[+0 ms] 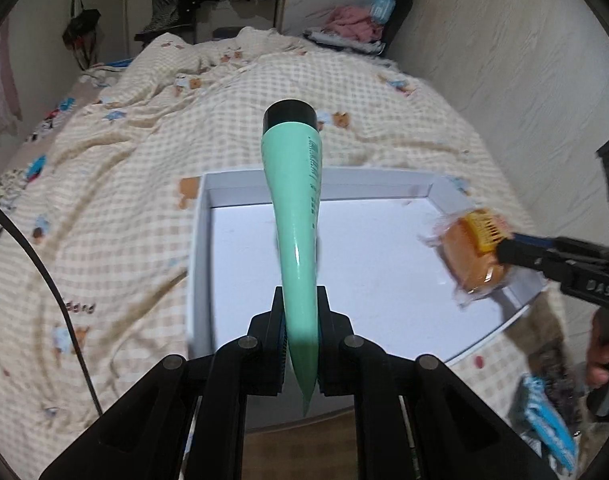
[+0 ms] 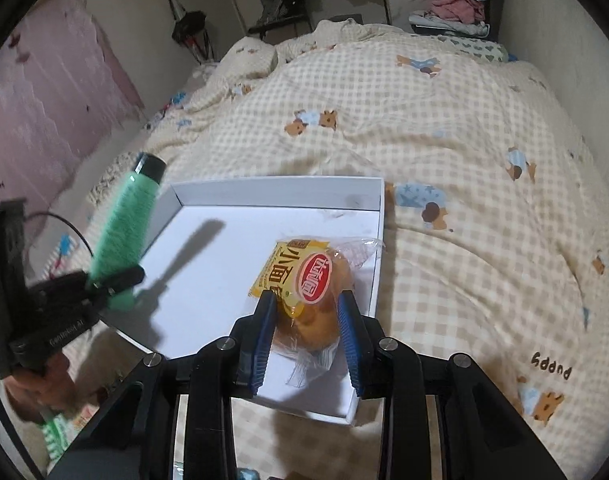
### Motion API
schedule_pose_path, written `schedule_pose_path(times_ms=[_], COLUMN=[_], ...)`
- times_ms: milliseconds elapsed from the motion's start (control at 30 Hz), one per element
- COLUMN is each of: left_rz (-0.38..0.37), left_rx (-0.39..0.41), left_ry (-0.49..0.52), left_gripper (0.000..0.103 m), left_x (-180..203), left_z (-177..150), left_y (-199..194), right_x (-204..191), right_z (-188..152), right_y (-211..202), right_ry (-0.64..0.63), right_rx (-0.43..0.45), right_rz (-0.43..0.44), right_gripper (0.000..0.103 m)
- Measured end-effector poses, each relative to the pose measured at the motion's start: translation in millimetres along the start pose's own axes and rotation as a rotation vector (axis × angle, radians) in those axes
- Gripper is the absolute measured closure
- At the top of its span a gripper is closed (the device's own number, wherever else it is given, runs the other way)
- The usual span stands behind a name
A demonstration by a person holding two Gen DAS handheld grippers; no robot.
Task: Organize objects
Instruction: 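Carry the bun into the white box with the right gripper while the left gripper carries the tube over it, then release the bun and the tube into the white box with both grippers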
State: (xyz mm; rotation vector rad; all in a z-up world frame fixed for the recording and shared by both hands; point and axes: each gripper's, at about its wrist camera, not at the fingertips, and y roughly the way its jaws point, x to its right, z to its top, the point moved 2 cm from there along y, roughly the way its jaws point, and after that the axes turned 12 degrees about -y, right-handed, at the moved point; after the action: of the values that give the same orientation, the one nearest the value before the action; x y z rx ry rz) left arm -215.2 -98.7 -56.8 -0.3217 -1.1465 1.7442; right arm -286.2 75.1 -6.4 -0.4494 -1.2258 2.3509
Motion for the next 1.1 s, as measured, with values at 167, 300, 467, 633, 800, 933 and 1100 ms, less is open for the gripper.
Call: schedule_pose_path(times_ms=[167, 300, 467, 633, 800, 933, 1100], left_rz=[0.032, 0.051, 0.023, -0.047, -0.037, -0.075, -0.117], left_rx=[-0.015, -0.024, -0.011, 0.044, 0.099, 0.168, 0.257], left_ry=[-0.006, -0.017, -0.044, -0.118, -0.113, -0.077, -0.034], left_gripper=[0.09, 0.09, 0.09, 0.09, 0.088, 0.062, 0.056], left_x=[-4.2, -7.3, -8.3, -14.5, -13.1, -5.9, 8.0], left_z=[-1.7, -1.4, 1.0, 7.2, 9.0, 10.3, 6.4], left_y=[0.9, -1.7, -11.9, -30.5, -50.1, -74.1, -113.7], right_x=[-0.6, -5.2, -11.2, -17.4, -25.1, -27.7, -35.1], right_z=[-3.2, -3.9, -2.0, -0.2, 4.4, 11.1, 9.9], right_y=[-1.0, -1.7, 0.7, 0.3, -13.4, -40.6, -80.7], right_ry=[-0.031, -0.07, -0.11, -0.125, -0.176, -0.182, -0.214], right_rx=[-0.023, -0.034, -0.046, -0.012, 0.045, 0.129, 0.216], right_rz=[-0.031, -0.051, -0.082, -0.057, -0.041, 0.027, 0.085], right_gripper=[0.069, 0.069, 0.068, 0.032, 0.032, 0.032, 0.032])
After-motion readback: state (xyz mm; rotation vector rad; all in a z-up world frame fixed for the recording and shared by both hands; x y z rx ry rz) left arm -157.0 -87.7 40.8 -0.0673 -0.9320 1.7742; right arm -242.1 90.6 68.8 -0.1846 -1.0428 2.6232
